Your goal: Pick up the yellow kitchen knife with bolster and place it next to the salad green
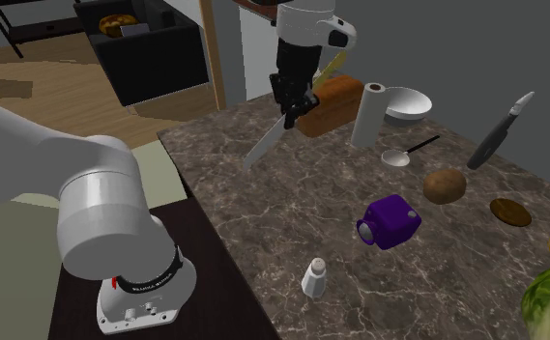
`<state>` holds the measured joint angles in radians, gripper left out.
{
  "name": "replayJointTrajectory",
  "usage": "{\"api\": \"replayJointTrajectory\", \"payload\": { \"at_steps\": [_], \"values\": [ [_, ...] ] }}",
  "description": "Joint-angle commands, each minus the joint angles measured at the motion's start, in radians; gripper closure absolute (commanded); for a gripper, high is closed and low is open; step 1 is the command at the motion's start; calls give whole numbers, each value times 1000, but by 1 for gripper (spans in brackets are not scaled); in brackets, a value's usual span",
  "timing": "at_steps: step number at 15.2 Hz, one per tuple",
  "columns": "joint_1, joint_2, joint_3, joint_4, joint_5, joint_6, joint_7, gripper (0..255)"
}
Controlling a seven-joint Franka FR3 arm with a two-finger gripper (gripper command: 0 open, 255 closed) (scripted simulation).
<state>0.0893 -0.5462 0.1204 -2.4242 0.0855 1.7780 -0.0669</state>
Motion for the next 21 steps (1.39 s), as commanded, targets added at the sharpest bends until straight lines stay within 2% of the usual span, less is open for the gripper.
{"api": "replayJointTrajectory", "payload": {
  "at_steps": [1, 11, 21],
  "values": [
    [-23, 30, -34, 20, -26, 7, -45, 255],
    [-122, 218, -193, 181, -119, 33, -258, 255],
    [-201, 478, -321, 454, -132, 26, -467, 255]
  ]
}}
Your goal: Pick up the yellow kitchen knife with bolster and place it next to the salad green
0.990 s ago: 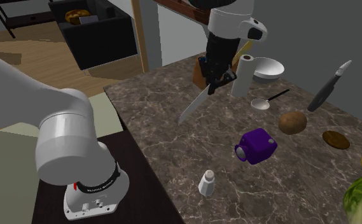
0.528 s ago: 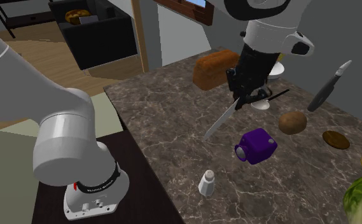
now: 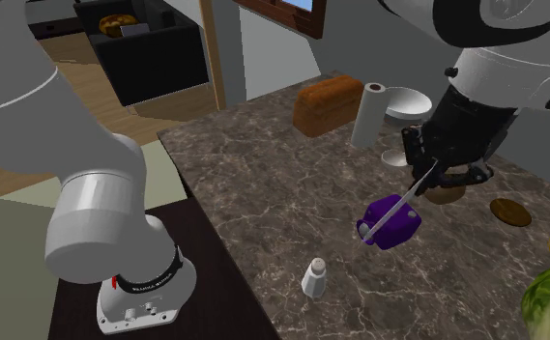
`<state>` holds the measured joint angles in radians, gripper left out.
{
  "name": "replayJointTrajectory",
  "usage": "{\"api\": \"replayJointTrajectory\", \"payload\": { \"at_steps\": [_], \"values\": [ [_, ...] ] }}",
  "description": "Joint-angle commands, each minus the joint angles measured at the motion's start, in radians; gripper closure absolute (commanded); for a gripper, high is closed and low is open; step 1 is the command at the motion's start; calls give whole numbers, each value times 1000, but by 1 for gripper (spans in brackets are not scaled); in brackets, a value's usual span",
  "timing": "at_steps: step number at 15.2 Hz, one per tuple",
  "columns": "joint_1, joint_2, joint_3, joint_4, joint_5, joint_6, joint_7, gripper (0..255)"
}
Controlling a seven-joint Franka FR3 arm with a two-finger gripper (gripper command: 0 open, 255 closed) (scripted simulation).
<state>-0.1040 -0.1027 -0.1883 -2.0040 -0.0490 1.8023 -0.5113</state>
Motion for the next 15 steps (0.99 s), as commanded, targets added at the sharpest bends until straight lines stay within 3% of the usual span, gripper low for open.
{"api": "replayJointTrajectory", "payload": {
  "at_steps": [1, 3, 15],
  "values": [
    [-16, 64, -23, 67, 7, -3, -43, 255],
    [-29, 106, -36, 116, 13, -9, -71, 255],
    [-31, 143, -37, -4, 20, 147, -73, 255]
  ]
}}
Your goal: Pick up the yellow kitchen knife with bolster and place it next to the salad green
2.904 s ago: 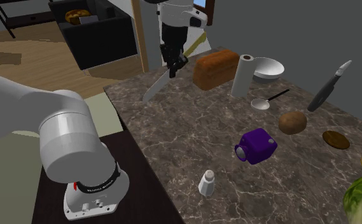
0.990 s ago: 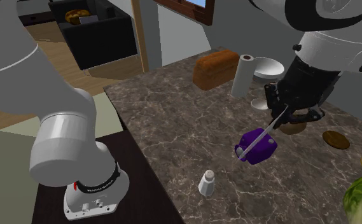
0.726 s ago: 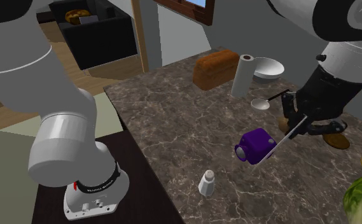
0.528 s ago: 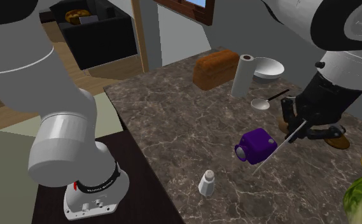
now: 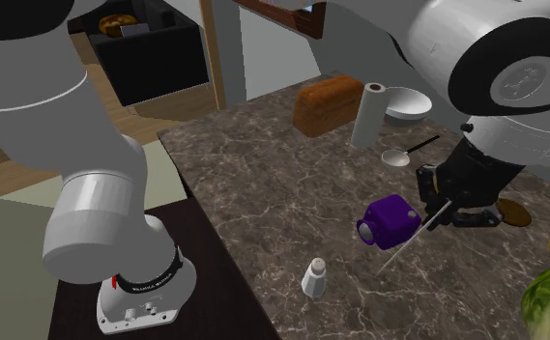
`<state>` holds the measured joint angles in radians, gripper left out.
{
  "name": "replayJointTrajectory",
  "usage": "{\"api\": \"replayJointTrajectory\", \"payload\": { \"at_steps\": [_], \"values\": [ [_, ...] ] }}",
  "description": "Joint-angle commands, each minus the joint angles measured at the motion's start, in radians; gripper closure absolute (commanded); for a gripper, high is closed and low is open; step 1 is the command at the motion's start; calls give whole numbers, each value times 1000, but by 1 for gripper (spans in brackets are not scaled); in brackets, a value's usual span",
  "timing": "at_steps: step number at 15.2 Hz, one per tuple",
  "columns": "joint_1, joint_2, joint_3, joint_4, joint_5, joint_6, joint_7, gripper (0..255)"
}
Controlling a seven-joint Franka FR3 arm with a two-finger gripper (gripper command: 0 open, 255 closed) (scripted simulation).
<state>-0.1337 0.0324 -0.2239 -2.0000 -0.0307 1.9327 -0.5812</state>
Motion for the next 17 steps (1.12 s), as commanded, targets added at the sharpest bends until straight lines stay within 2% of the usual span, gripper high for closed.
{"api": "replayJointTrajectory", "payload": {
  "at_steps": [1, 17],
  "values": [
    [-2, 12, -1, -17, 2, 29, -3, 255],
    [-6, 110, 0, -124, 25, 232, -14, 255]
  ]
}}
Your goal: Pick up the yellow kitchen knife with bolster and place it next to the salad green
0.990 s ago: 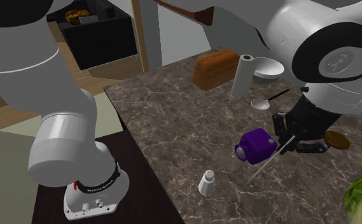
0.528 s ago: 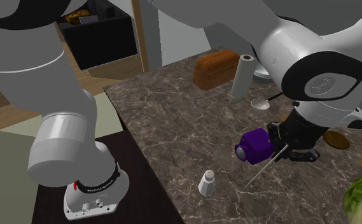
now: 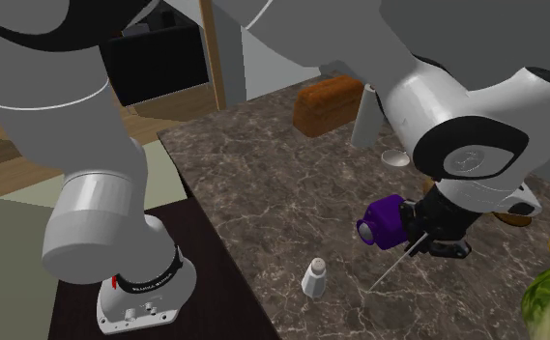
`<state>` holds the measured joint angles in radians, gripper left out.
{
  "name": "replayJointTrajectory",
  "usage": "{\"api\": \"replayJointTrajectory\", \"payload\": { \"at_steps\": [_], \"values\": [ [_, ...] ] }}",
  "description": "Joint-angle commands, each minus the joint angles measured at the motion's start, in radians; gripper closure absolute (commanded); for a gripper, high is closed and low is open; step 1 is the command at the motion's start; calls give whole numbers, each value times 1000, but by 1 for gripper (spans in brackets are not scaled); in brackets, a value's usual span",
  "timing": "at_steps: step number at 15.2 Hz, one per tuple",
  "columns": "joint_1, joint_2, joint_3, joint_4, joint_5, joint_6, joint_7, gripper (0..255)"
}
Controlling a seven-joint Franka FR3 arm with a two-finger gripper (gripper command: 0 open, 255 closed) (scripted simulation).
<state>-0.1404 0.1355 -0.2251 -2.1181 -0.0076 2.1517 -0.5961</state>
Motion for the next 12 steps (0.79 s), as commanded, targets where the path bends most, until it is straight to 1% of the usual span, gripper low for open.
{"api": "replayJointTrajectory", "payload": {
  "at_steps": [1, 12],
  "values": [
    [0, 15, 1, -10, 4, 26, -1, 255],
    [-7, 112, 8, -49, 30, 159, -15, 255]
  ]
}}
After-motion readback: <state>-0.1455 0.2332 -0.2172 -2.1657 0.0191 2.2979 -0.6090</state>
